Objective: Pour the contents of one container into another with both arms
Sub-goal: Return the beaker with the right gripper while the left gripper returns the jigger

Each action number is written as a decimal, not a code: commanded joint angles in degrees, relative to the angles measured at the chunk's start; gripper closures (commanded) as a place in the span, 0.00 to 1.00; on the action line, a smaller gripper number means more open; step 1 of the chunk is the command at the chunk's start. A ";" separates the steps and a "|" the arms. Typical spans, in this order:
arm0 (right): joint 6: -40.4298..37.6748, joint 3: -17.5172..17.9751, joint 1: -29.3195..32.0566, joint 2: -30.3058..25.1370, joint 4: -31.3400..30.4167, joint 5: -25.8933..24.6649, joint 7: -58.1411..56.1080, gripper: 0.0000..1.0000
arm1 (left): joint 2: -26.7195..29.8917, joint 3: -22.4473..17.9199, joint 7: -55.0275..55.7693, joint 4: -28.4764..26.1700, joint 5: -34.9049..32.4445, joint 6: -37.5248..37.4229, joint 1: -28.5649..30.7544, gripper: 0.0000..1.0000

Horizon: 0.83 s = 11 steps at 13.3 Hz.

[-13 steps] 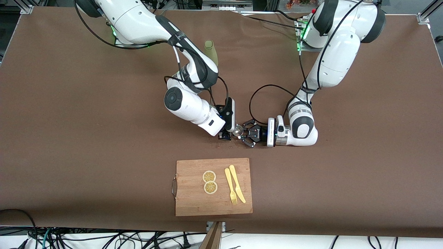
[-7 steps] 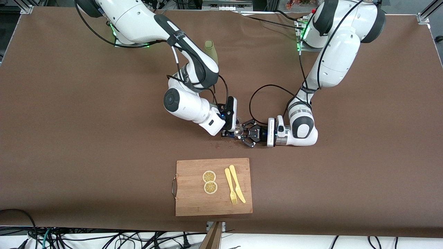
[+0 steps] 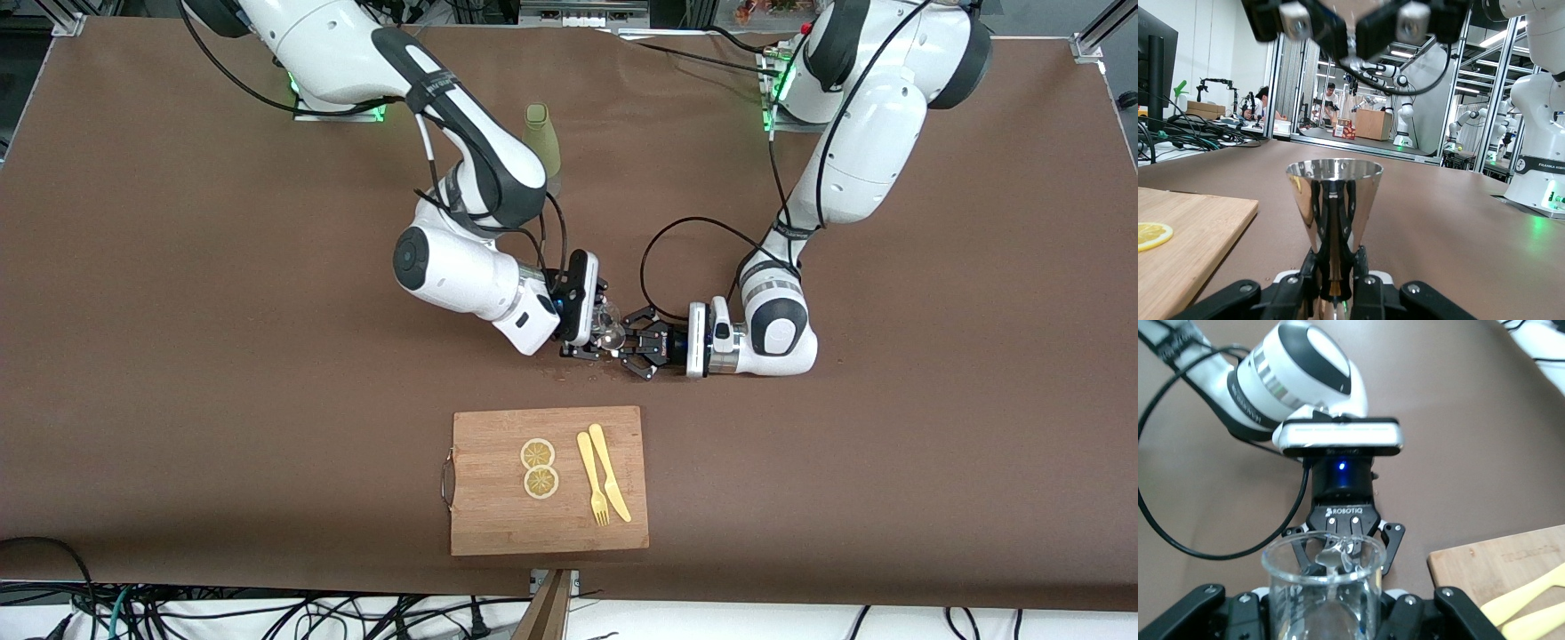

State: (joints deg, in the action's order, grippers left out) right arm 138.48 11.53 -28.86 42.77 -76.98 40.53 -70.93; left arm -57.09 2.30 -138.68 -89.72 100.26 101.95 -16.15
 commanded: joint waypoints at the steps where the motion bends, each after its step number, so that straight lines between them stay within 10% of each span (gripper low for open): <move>1: -4.17 0.95 3.18 -1.81 -0.72 4.02 -4.03 1.00 | 2.25 -0.98 -2.74 -2.30 1.16 -1.39 -0.19 1.00; 11: -34.31 0.60 22.68 -2.08 -3.78 15.28 -32.94 1.00 | 2.51 -7.74 -8.10 -2.56 -9.98 -13.94 12.89 1.00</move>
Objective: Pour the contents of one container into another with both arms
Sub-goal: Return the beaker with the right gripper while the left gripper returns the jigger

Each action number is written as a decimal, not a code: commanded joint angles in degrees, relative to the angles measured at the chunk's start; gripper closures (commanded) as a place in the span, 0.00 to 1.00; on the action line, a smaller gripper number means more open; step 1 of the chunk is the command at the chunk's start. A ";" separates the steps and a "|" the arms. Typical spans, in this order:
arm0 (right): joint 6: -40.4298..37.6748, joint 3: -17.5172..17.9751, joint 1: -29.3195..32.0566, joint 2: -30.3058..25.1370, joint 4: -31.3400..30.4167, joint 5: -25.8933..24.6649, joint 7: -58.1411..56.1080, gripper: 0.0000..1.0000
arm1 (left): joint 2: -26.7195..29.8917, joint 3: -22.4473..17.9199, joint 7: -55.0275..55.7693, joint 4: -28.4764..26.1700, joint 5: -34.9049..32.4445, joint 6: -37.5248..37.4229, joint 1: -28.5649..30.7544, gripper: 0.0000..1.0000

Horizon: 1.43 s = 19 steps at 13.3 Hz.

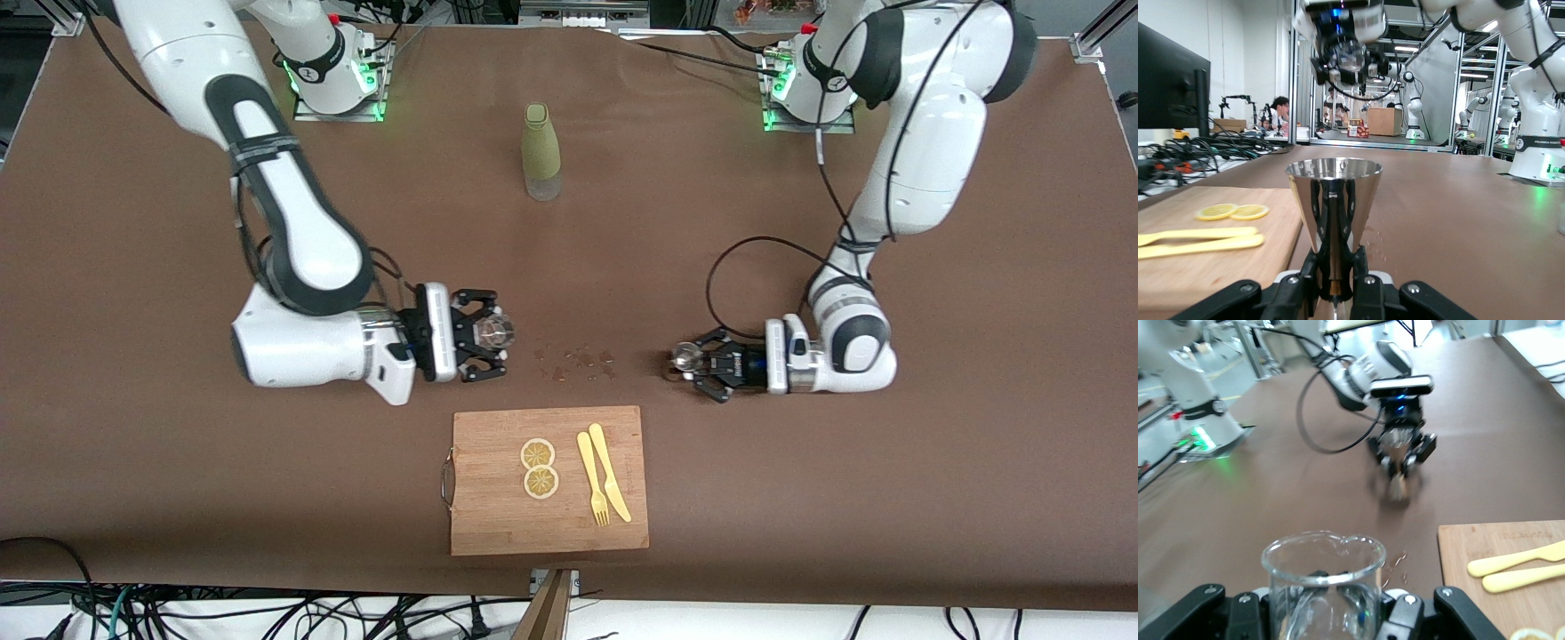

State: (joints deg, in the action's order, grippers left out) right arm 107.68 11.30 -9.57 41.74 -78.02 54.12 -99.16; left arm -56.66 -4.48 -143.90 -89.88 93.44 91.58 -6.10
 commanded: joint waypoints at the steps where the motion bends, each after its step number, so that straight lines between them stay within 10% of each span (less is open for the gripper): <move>1: -5.10 0.83 6.03 -1.05 -3.97 1.60 -6.73 1.00 | 2.08 -2.19 -2.97 -2.32 -5.09 -5.95 4.59 1.00; 19: -8.02 -3.91 33.56 10.54 -15.76 1.25 -44.27 1.00 | 0.07 -8.00 -19.93 -1.35 -29.63 -19.95 25.26 1.00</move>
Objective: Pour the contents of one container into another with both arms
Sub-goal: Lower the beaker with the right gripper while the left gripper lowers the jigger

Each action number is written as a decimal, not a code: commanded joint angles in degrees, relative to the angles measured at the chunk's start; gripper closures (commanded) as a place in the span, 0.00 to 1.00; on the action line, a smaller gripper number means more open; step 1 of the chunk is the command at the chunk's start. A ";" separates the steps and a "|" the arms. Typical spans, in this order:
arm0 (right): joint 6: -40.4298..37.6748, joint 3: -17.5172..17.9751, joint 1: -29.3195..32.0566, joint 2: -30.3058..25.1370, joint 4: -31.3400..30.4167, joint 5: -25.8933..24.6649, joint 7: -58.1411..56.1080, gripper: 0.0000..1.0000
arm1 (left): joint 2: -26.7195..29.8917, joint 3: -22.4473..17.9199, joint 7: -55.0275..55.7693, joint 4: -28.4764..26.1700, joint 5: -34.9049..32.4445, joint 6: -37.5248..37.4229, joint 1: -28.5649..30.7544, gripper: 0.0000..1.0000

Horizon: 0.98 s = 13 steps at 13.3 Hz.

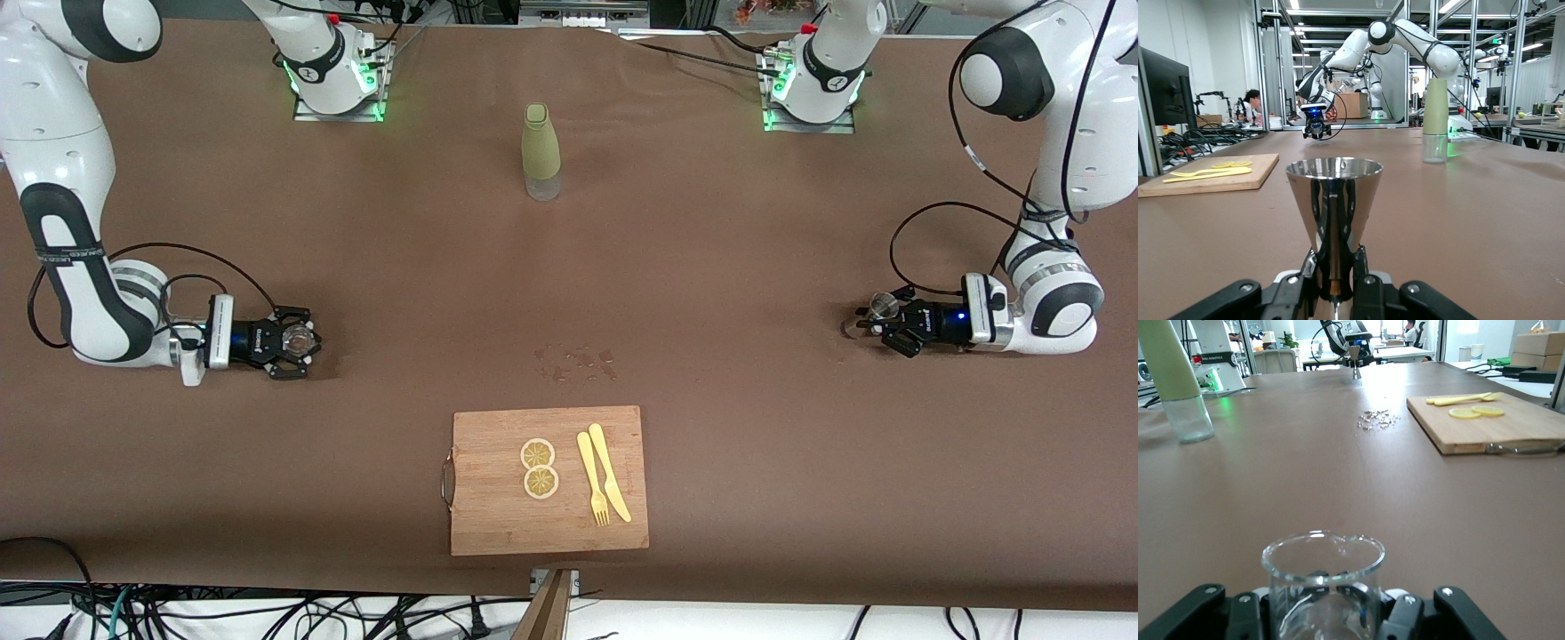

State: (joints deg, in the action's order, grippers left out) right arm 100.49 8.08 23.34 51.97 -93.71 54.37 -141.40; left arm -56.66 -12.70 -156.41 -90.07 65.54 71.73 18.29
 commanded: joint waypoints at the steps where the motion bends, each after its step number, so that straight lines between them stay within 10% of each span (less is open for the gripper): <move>1: -1.17 -0.78 1.35 0.67 -0.07 1.00 -2.03 1.00 | -0.29 0.30 -8.28 -1.08 -1.74 -0.10 0.87 1.00; 3: -1.53 -0.78 1.97 0.94 -0.07 0.91 -2.47 0.96 | -1.17 0.30 -8.47 -1.08 -1.65 -0.10 0.87 1.00; 4: -1.53 -0.78 2.15 0.94 -0.07 0.91 -2.47 0.77 | -1.87 0.30 -8.64 -0.99 -1.56 -0.10 0.96 1.00; 5: -1.53 -0.78 2.32 1.46 -0.07 0.83 -2.47 0.26 | -2.40 0.22 -8.65 -0.90 -1.47 -0.01 1.04 1.00; 6: -1.62 -0.78 2.41 1.81 -0.16 0.83 -2.65 0.00 | -2.58 -0.05 -8.65 -0.55 -1.65 -0.01 1.31 1.00; 9: -2.75 -2.01 2.76 1.56 -0.07 0.47 -2.74 0.00 | -3.72 -1.45 -8.56 0.33 -1.74 0.25 1.31 0.94; 10: -3.11 -2.71 2.85 1.38 0.01 0.39 -2.65 0.00 | -3.90 -1.80 -8.56 0.42 -1.74 0.34 1.31 0.81; 11: -3.81 -3.76 2.85 1.12 0.19 0.21 -2.30 0.00 | -4.08 -2.15 -8.56 1.29 -1.82 0.34 1.31 0.05; 13: -5.13 -5.78 2.76 -0.20 0.46 -1.27 -0.99 0.00 | -4.08 -2.77 -8.21 1.56 -1.74 0.34 1.31 0.00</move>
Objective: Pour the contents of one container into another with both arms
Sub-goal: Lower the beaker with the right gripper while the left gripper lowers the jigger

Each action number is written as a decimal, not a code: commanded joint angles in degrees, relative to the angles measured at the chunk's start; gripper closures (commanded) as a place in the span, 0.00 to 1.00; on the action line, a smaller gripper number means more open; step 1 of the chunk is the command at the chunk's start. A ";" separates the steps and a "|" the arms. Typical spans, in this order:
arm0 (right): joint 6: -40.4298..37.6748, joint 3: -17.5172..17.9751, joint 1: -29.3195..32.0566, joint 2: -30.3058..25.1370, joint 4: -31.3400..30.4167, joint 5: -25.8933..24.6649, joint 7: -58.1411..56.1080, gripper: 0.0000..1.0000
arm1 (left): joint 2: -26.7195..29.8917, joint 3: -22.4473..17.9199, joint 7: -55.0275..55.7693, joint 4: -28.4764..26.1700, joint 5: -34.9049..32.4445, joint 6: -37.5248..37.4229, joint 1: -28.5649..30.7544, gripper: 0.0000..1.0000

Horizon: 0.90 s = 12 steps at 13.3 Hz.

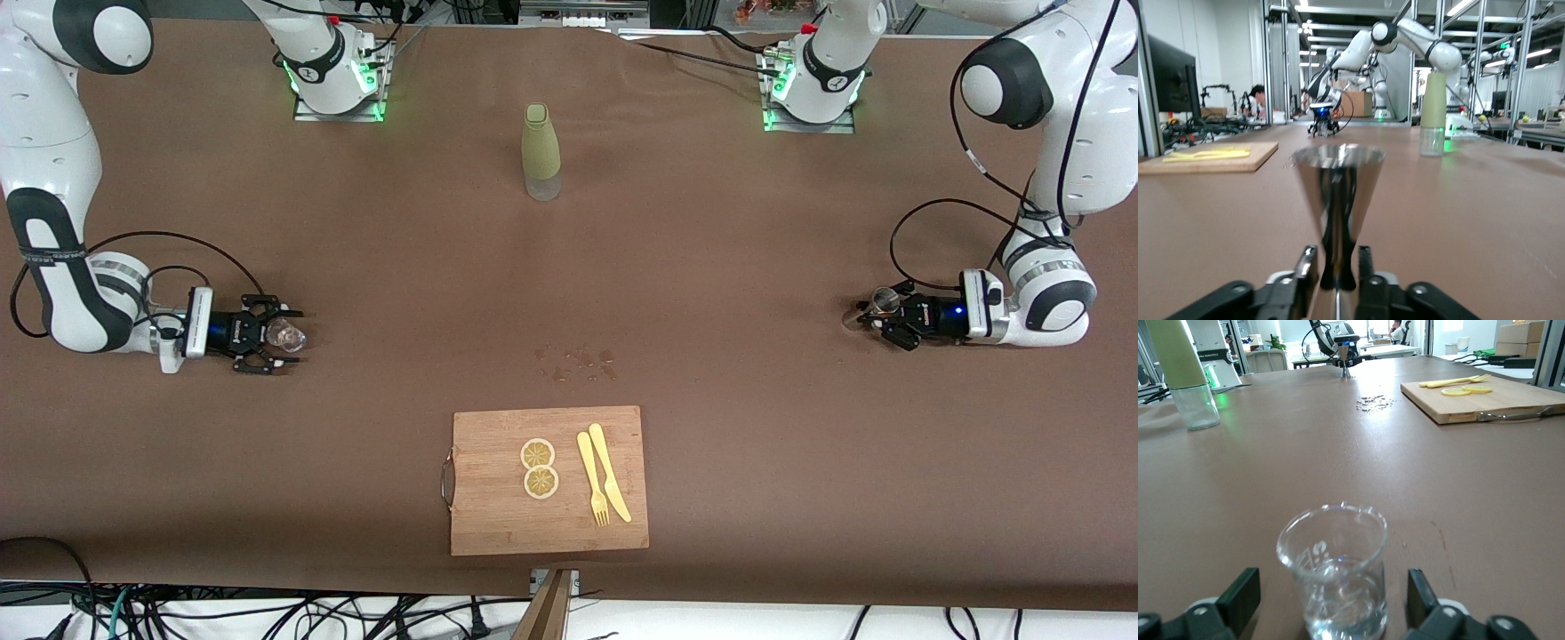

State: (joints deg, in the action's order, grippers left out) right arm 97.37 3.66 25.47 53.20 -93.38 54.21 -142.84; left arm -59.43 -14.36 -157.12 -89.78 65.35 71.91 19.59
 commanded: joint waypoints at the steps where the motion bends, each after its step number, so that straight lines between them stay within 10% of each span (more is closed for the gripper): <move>1: -2.44 -2.51 0.63 -2.30 0.22 -2.08 1.77 0.00 | -1.30 -1.11 -7.32 1.71 -1.54 0.25 0.01 0.00; 4: -3.59 -4.80 0.63 -7.56 0.22 -7.17 9.92 0.00 | -0.60 -4.96 -2.61 5.74 -3.63 0.25 -0.16 0.00; 12: -6.83 -5.42 -1.73 -25.31 0.57 -24.04 48.65 0.00 | 10.55 -11.39 53.17 12.77 -21.55 0.16 -1.22 0.00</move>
State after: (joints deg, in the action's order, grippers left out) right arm 92.51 -1.86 24.95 32.27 -91.40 33.98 -102.93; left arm -53.33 -25.51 -116.49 -78.22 48.69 72.17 19.46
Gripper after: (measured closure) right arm 0.000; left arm 0.000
